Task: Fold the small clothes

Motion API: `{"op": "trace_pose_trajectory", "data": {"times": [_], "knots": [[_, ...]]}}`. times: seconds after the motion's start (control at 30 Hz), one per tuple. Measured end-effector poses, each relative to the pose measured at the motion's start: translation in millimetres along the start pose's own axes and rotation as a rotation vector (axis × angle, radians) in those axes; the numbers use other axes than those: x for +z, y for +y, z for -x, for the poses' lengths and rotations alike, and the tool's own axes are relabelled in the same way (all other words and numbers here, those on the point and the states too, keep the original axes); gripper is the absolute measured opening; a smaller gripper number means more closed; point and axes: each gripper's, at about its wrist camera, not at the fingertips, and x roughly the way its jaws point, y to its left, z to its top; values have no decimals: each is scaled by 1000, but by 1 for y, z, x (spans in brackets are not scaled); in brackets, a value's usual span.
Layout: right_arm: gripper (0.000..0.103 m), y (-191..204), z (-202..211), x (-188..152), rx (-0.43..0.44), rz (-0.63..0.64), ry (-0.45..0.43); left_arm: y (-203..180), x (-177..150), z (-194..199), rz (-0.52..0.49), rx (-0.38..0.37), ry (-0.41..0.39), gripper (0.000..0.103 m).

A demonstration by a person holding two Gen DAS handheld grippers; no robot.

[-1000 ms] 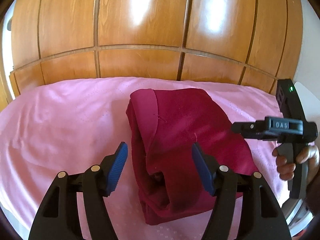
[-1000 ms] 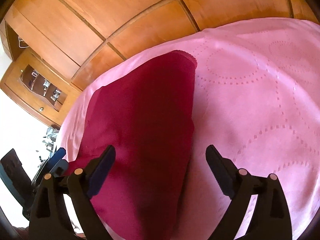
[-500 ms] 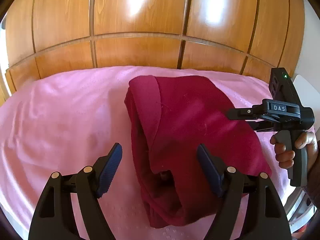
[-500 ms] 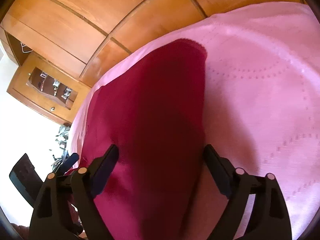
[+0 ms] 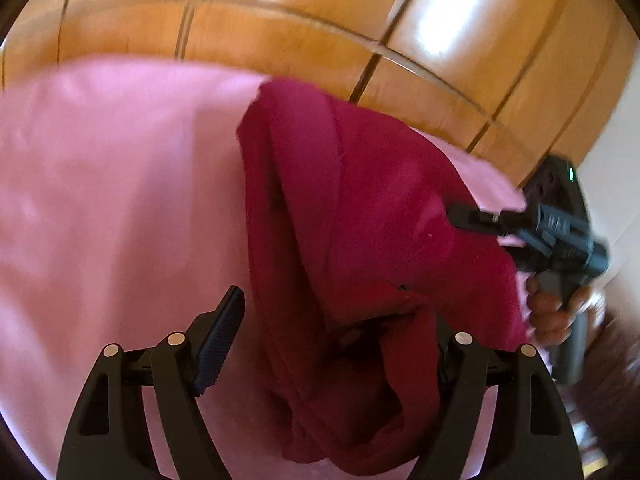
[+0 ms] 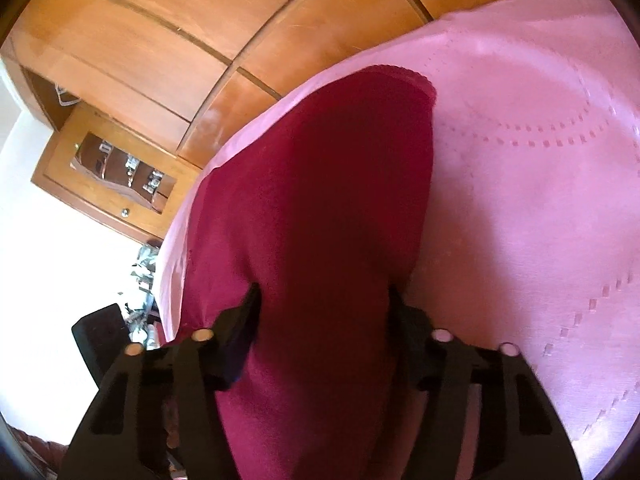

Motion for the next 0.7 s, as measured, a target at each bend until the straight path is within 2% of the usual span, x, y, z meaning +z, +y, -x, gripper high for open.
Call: {"op": "trace_pose_trajectory", "data": {"times": [0.03,0.07,0.23,0.33,0.47,0.53,0.7], "knots": [[45,6,3,0,-10,19,-4,7,-1,-1,43,-71,13,62],[43,11,6,0,-19,37,-8,11,-1,-2,65,-120,21,57],[37,38,25,1,-35,109,-61,11,3,4,41,-203,14,43],[36,46,52,7,-22,131,-125,-2,13,9,16,-256,2,41],[36,36,95,21,-36,151,-201,-38,39,-3,-36,-316,0,41],[36,23,118,33,-61,153,-241,-65,58,-16,-81,-343,-7,41],[36,-35,171,63,-168,63,-357,-140,112,-65,-192,-362,-14,41]]}}
